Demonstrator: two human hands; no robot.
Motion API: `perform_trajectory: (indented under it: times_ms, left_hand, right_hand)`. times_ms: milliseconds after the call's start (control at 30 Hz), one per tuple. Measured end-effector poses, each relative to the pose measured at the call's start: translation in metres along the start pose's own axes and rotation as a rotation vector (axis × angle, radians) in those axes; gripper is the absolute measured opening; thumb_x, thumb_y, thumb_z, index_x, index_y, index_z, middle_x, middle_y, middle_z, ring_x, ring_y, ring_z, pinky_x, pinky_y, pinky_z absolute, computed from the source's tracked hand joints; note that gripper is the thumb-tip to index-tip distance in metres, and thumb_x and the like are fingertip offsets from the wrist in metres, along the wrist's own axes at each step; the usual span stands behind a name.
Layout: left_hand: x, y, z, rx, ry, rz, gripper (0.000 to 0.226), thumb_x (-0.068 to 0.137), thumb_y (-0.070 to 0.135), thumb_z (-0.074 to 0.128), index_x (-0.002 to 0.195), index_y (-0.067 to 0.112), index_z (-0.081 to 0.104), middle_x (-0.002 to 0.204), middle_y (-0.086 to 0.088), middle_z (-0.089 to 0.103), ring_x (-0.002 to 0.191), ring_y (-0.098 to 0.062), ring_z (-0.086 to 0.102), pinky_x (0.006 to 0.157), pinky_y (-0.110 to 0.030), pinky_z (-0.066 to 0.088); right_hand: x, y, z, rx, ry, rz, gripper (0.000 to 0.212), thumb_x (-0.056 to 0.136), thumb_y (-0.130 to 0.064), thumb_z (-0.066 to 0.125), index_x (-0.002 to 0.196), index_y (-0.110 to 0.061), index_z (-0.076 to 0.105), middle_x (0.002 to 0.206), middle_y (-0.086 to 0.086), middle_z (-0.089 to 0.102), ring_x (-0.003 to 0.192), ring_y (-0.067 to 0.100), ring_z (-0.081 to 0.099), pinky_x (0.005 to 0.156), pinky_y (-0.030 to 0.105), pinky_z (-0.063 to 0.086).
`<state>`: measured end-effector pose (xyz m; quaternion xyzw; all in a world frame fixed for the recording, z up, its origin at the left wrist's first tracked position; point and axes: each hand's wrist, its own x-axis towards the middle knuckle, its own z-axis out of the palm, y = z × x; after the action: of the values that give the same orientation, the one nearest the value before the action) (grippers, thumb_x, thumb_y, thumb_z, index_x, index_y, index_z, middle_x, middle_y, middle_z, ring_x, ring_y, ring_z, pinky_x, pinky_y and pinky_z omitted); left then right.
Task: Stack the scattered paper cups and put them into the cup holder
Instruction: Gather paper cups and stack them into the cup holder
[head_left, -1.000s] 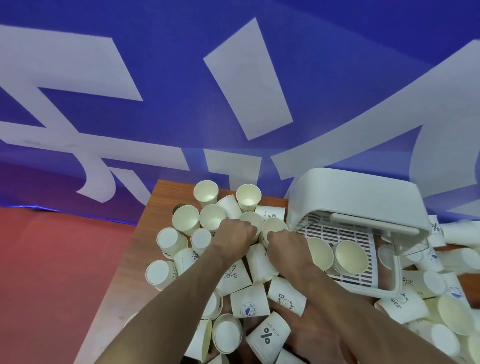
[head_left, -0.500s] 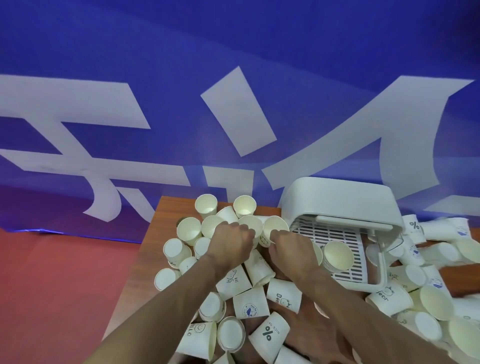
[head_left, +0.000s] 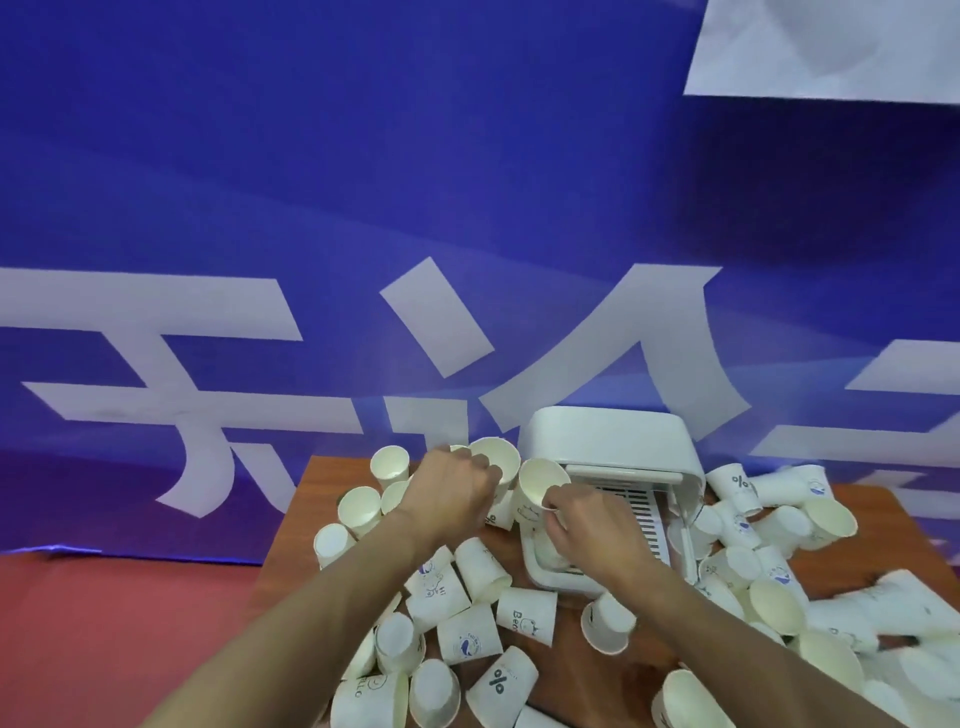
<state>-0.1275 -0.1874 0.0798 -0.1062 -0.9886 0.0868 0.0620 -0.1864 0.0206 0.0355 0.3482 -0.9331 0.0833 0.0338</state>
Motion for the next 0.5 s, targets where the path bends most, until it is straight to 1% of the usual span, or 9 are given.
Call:
perform_trajectory:
  times_ms: [133, 267, 300, 367, 400, 433, 500]
  left_hand:
    - [0.010, 0.026, -0.022, 0.018, 0.040, 0.034, 0.015, 0.088, 0.021, 0.052, 0.077, 0.019, 0.062, 0.073, 0.000, 0.064, 0.065, -0.024, 0.057, 0.059, -0.029, 0.030]
    - [0.021, 0.055, -0.033, 0.001, 0.078, 0.059, 0.020, 0.093, 0.023, 0.045, 0.086, 0.018, 0.064, 0.081, -0.001, 0.065, 0.072, -0.025, 0.059, 0.063, -0.030, 0.040]
    - [0.023, 0.059, -0.035, -0.005, 0.085, 0.066, 0.021, 0.093, 0.024, 0.045, 0.088, 0.018, 0.065, 0.082, -0.001, 0.065, 0.073, -0.025, 0.060, 0.065, -0.031, 0.043]
    - [0.027, 0.069, -0.040, -0.014, 0.095, 0.088, 0.023, 0.095, 0.026, 0.045, 0.090, 0.018, 0.066, 0.084, -0.002, 0.065, 0.074, -0.025, 0.061, 0.068, -0.033, 0.048]
    - [0.030, 0.074, -0.041, -0.020, 0.100, 0.097, 0.024, 0.095, 0.027, 0.045, 0.090, 0.018, 0.066, 0.083, -0.001, 0.065, 0.074, -0.025, 0.061, 0.068, -0.033, 0.048]
    - [0.032, 0.079, -0.042, -0.019, 0.092, 0.112, 0.023, 0.094, 0.027, 0.045, 0.089, 0.018, 0.066, 0.082, -0.001, 0.065, 0.073, -0.025, 0.061, 0.067, -0.033, 0.048]
    - [0.035, 0.087, -0.044, -0.016, 0.070, 0.130, 0.021, 0.092, 0.027, 0.048, 0.084, 0.019, 0.065, 0.077, 0.000, 0.064, 0.068, -0.026, 0.061, 0.059, -0.029, 0.041]
  right_hand:
    - [-0.019, 0.024, -0.019, 0.001, 0.040, 0.004, 0.018, 0.091, -0.034, 0.047, 0.091, -0.025, 0.063, 0.089, -0.005, 0.066, 0.079, 0.017, 0.063, 0.060, 0.030, 0.046]
    - [-0.037, 0.050, -0.036, 0.014, 0.055, 0.052, 0.017, 0.093, -0.037, 0.051, 0.093, -0.027, 0.065, 0.092, -0.007, 0.069, 0.082, 0.015, 0.064, 0.065, 0.030, 0.050]
    - [-0.040, 0.055, -0.040, 0.019, 0.067, 0.053, 0.017, 0.092, -0.038, 0.053, 0.093, -0.027, 0.066, 0.091, -0.007, 0.069, 0.081, 0.015, 0.065, 0.064, 0.030, 0.049]
    - [-0.050, 0.066, -0.046, 0.000, 0.073, 0.060, 0.017, 0.092, -0.038, 0.056, 0.091, -0.026, 0.067, 0.089, -0.006, 0.070, 0.079, 0.015, 0.065, 0.062, 0.028, 0.043]
    - [-0.054, 0.071, -0.049, -0.020, 0.073, 0.068, 0.016, 0.092, -0.037, 0.057, 0.092, -0.025, 0.067, 0.090, -0.006, 0.070, 0.079, 0.016, 0.065, 0.062, 0.027, 0.039]
    - [-0.059, 0.076, -0.051, -0.024, 0.081, 0.082, 0.016, 0.092, -0.037, 0.058, 0.093, -0.024, 0.068, 0.092, -0.005, 0.071, 0.080, 0.016, 0.065, 0.063, 0.026, 0.039]
    - [-0.067, 0.085, -0.053, -0.007, 0.085, 0.113, 0.017, 0.093, -0.037, 0.058, 0.098, -0.024, 0.068, 0.095, -0.005, 0.070, 0.083, 0.017, 0.065, 0.064, 0.028, 0.048]
